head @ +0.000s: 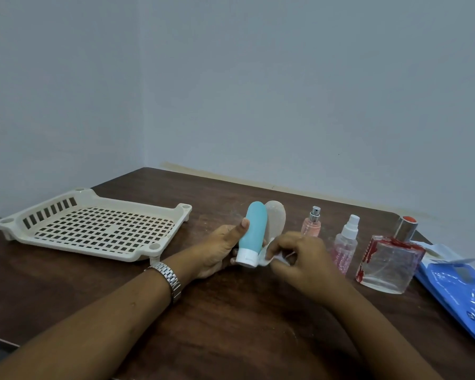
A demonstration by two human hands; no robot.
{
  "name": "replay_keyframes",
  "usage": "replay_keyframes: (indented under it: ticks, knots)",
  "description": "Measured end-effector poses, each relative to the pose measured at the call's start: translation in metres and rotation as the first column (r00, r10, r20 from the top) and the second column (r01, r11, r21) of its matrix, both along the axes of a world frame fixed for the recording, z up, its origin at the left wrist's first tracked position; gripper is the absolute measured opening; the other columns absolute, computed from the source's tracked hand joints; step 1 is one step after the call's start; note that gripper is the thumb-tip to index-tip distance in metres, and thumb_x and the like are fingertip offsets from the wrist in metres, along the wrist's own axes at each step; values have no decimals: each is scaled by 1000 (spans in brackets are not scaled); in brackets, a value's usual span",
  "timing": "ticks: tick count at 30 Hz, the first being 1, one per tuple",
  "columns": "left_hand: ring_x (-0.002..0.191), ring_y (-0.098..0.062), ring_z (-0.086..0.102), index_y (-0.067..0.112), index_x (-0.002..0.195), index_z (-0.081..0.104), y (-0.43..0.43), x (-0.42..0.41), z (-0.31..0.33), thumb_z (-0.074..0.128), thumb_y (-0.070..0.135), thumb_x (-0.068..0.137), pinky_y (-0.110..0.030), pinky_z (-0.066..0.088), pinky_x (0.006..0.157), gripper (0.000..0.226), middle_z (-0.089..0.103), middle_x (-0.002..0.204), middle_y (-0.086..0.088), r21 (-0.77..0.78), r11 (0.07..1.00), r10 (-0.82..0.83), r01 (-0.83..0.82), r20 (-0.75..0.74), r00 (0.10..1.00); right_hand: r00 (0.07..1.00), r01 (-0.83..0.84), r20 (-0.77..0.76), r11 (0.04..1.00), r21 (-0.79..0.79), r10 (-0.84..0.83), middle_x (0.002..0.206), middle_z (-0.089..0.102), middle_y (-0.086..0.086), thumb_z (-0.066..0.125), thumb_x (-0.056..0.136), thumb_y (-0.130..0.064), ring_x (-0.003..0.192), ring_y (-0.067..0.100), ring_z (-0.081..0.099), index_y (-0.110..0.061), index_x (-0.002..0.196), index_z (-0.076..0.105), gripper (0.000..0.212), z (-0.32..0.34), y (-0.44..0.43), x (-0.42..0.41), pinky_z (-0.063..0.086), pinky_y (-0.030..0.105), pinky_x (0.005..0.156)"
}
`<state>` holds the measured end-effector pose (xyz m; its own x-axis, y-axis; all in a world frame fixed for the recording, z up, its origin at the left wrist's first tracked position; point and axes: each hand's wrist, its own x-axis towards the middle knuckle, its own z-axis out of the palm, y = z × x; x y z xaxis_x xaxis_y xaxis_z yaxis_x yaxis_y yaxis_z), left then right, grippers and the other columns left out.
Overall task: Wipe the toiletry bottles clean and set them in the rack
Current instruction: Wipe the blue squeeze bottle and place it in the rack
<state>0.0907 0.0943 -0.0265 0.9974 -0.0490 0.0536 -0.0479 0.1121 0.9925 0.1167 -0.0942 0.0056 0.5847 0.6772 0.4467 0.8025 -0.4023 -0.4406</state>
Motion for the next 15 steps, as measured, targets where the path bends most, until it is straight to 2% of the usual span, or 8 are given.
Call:
replay_keyframes:
  ticks: [2, 4, 8, 15]
  knots:
    - [77, -13, 52, 7, 99, 63, 0, 0, 0, 74, 81, 35, -17, 41, 53, 99, 64, 87, -4, -6, 1000, 10, -10, -11, 1000, 1000, 25, -16, 988, 151, -23, 75, 59, -15, 66, 75, -6, 71, 2, 53, -27, 73, 64, 21, 3, -2, 1, 43, 11, 61]
    - [73, -13, 49, 8, 96, 63, -1, -1, 1, 74, 81, 35, -16, 39, 52, 97, 61, 84, -4, -6, 1000, 7, -7, -6, 1000, 999, 8, -49, 981, 196, 1, 72, 58, -12, 66, 75, -4, 69, 5, 53, -29, 72, 63, 25, 3, -1, -2, 42, 13, 58]
    - [61, -6, 57, 6, 93, 63, -2, -3, 2, 75, 80, 35, -13, 41, 45, 94, 66, 75, 0, -16, 1000, -12, 12, 23, 1000, 994, -81, -64, 985, 150, 91, 79, 58, -15, 66, 78, -7, 77, 2, 55, -38, 74, 58, 33, -5, 10, -12, 43, 10, 64]
    - [58, -4, 55, 8, 95, 61, -2, -4, 2, 72, 83, 31, -13, 40, 46, 99, 64, 75, 1, 31, 999, -10, 9, 11, 1000, 989, -17, -145, 996, 91, 30, 81, 62, -10, 68, 74, -10, 78, 5, 57, -29, 70, 62, 21, -11, 8, -1, 50, 18, 68]
